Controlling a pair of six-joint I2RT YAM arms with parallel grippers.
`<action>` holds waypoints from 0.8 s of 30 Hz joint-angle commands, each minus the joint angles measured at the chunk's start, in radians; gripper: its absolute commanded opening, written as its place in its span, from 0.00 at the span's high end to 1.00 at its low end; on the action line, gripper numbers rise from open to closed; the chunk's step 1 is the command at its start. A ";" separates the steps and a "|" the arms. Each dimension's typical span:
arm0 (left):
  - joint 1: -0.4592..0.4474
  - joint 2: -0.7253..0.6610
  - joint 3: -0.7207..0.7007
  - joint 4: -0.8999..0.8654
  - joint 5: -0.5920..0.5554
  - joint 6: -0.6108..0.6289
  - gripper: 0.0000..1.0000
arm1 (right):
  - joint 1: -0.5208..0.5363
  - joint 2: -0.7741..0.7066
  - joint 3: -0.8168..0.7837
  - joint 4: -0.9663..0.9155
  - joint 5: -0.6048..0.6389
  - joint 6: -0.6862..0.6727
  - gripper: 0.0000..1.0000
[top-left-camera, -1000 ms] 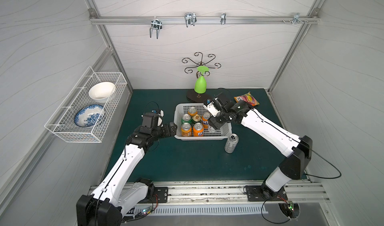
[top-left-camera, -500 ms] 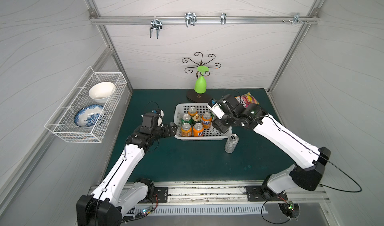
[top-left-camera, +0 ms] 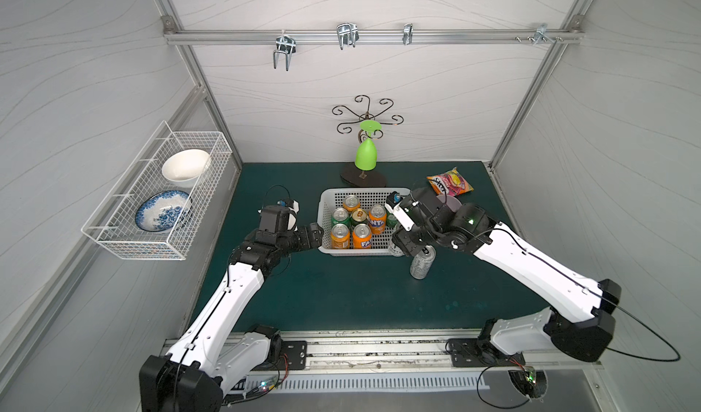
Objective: Take out the drinks from the basket
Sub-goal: Pick up the drink from the basket, then place the drink at the center of the board.
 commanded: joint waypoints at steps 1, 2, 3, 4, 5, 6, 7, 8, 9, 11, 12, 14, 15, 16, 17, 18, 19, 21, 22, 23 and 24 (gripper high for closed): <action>-0.004 -0.011 0.044 0.007 0.003 0.008 0.02 | 0.027 -0.065 -0.027 0.068 0.061 0.096 0.48; -0.004 -0.011 0.043 0.009 0.003 0.008 0.02 | 0.034 -0.074 -0.038 0.075 0.068 0.110 0.48; -0.005 -0.012 0.043 0.009 0.003 0.007 0.01 | 0.041 -0.083 -0.051 0.084 0.073 0.123 0.48; -0.004 -0.013 0.043 0.009 0.003 0.007 0.02 | 0.050 -0.090 -0.063 0.094 0.075 0.134 0.48; -0.005 -0.012 0.043 0.010 0.003 0.007 0.02 | 0.056 -0.096 -0.072 0.101 0.076 0.143 0.48; -0.004 -0.013 0.043 0.010 0.004 0.007 0.02 | 0.065 -0.100 -0.081 0.106 0.081 0.153 0.48; -0.004 -0.013 0.043 0.010 0.005 0.006 0.02 | 0.075 -0.101 -0.089 0.112 0.091 0.163 0.48; -0.004 -0.014 0.042 0.010 0.005 0.007 0.02 | 0.084 -0.101 -0.097 0.117 0.097 0.169 0.48; -0.004 -0.012 0.041 0.010 0.004 0.006 0.02 | 0.092 -0.099 -0.106 0.123 0.099 0.175 0.48; -0.004 -0.013 0.041 0.010 0.004 0.007 0.01 | 0.104 -0.091 -0.118 0.131 0.107 0.187 0.48; -0.004 -0.014 0.041 0.010 0.003 0.007 0.02 | 0.108 -0.085 -0.122 0.133 0.110 0.191 0.48; -0.004 -0.014 0.040 0.010 0.003 0.006 0.02 | 0.115 -0.075 -0.128 0.134 0.123 0.197 0.48; -0.004 -0.014 0.040 0.010 0.003 0.007 0.02 | 0.119 -0.071 -0.133 0.137 0.130 0.199 0.48; -0.004 -0.014 0.040 0.010 0.003 0.006 0.02 | 0.121 -0.067 -0.137 0.140 0.136 0.203 0.48; -0.004 -0.015 0.040 0.010 0.002 0.008 0.02 | 0.120 -0.065 -0.144 0.146 0.135 0.207 0.48; -0.004 -0.014 0.040 0.010 0.002 0.007 0.02 | 0.121 -0.062 -0.154 0.156 0.133 0.211 0.48; -0.004 -0.014 0.040 0.010 0.000 0.007 0.02 | 0.123 -0.061 -0.164 0.164 0.131 0.216 0.48; -0.004 -0.014 0.040 0.010 0.000 0.007 0.02 | 0.122 -0.057 -0.185 0.180 0.126 0.224 0.47; -0.004 -0.015 0.040 0.010 0.000 0.007 0.02 | 0.123 -0.051 -0.198 0.187 0.125 0.230 0.47; -0.004 -0.015 0.040 0.010 0.000 0.006 0.02 | 0.123 -0.046 -0.207 0.192 0.120 0.233 0.47; -0.004 -0.014 0.040 0.010 0.000 0.006 0.02 | 0.123 -0.040 -0.217 0.199 0.115 0.239 0.47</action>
